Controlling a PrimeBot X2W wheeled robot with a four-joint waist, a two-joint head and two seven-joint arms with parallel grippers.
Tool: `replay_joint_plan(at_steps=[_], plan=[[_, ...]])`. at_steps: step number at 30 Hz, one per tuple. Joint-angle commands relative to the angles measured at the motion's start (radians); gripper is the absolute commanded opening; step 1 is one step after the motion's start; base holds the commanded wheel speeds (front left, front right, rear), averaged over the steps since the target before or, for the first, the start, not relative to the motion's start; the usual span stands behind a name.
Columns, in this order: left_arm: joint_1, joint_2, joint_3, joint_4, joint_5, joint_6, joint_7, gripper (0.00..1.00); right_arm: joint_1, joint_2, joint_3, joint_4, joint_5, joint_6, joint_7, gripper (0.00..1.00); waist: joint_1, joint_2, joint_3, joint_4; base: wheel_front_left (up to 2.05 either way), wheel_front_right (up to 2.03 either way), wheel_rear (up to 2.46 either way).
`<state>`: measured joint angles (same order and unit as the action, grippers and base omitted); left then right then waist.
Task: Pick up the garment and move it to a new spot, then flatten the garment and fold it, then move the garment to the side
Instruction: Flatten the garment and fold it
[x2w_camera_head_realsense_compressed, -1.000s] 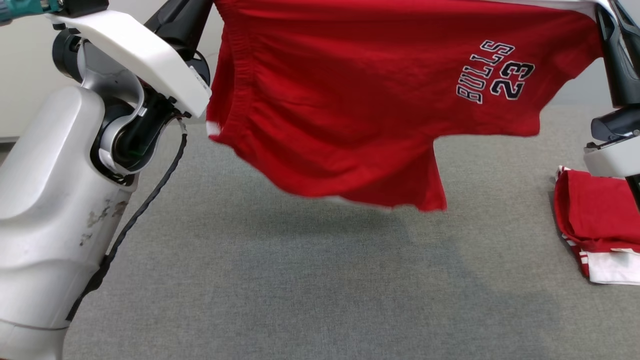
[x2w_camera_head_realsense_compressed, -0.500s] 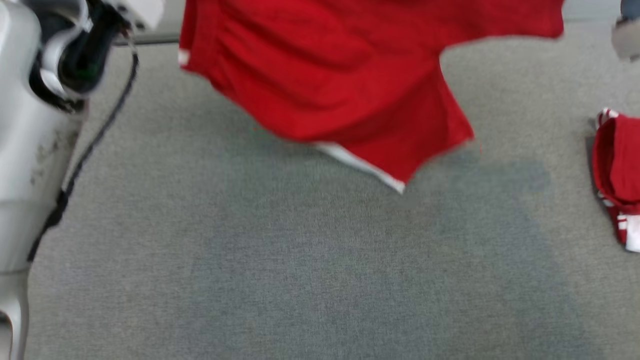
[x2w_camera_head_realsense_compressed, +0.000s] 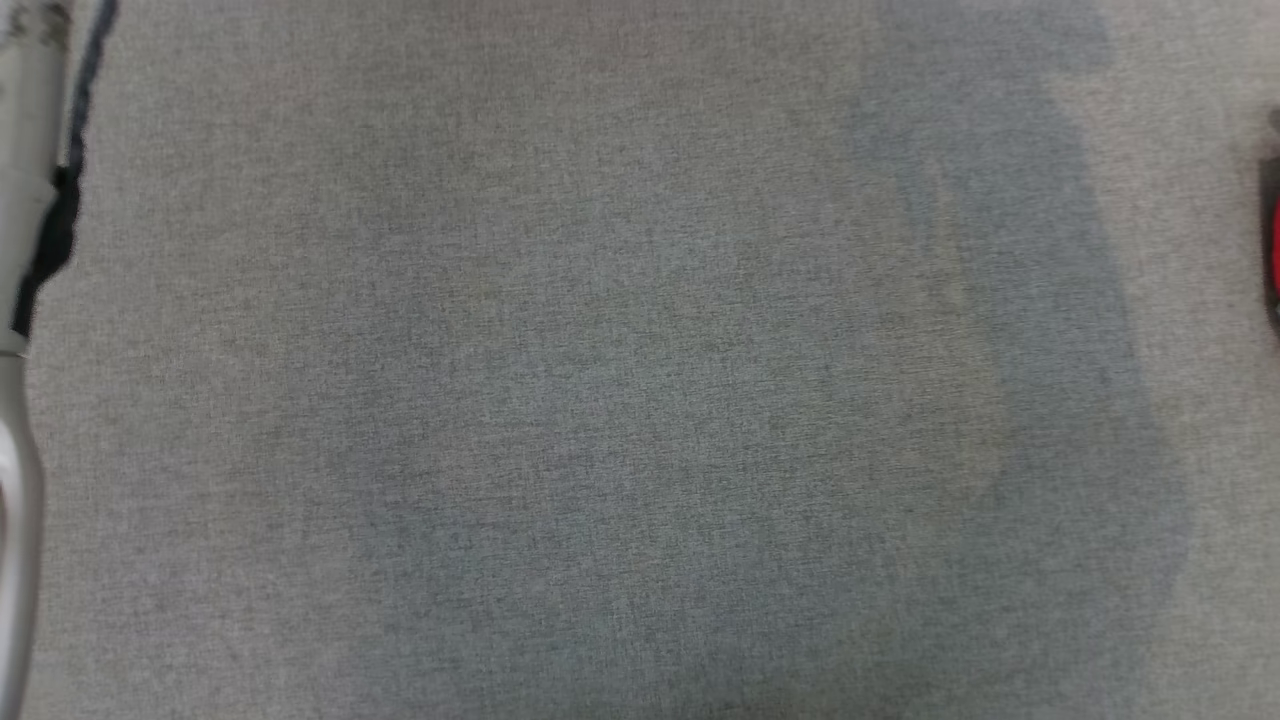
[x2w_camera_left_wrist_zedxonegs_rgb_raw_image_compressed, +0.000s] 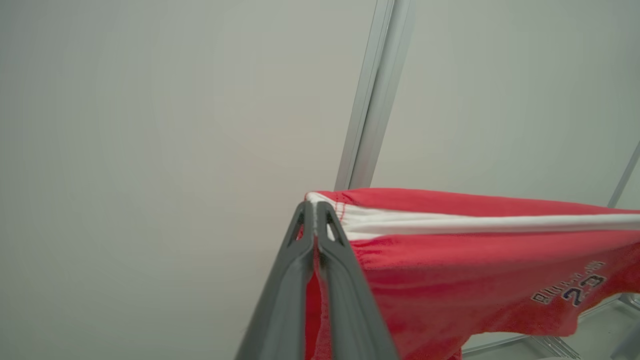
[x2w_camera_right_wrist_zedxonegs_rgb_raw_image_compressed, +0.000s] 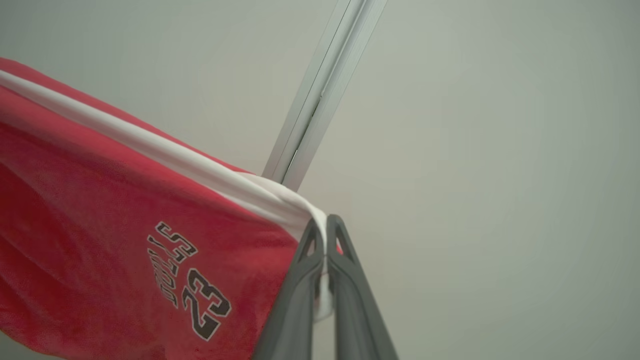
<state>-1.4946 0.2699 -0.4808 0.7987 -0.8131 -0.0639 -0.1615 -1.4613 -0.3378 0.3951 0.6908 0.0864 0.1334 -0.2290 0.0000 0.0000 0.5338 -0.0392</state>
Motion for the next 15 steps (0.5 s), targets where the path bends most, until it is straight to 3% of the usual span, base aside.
replay_joint_plan(at_steps=[1, 7, 15], plan=[[0.020, -0.005, -0.011, 0.028, -0.006, -0.023, -0.018, 0.00, 0.032, 0.006, 0.006, 0.033, -0.004, -0.005, -0.014, 0.00, 0.0000, 0.0000, 0.018, 0.011, 0.00, 0.00, 0.00], [0.132, -0.058, -0.043, 0.128, -0.036, -0.061, -0.072, 0.00, 0.167, 0.038, 0.036, 0.130, 0.032, -0.004, -0.036, 0.00, 0.0000, 0.0000, 0.008, 0.044, 0.00, 0.00, 0.00], [0.330, -0.062, -0.146, 0.104, -0.053, -0.066, -0.098, 0.00, 0.385, 0.020, 0.081, 0.091, 0.081, -0.004, -0.037, 0.00, 0.0000, 0.0000, -0.070, 0.071, 0.00, 0.00, 0.00]])
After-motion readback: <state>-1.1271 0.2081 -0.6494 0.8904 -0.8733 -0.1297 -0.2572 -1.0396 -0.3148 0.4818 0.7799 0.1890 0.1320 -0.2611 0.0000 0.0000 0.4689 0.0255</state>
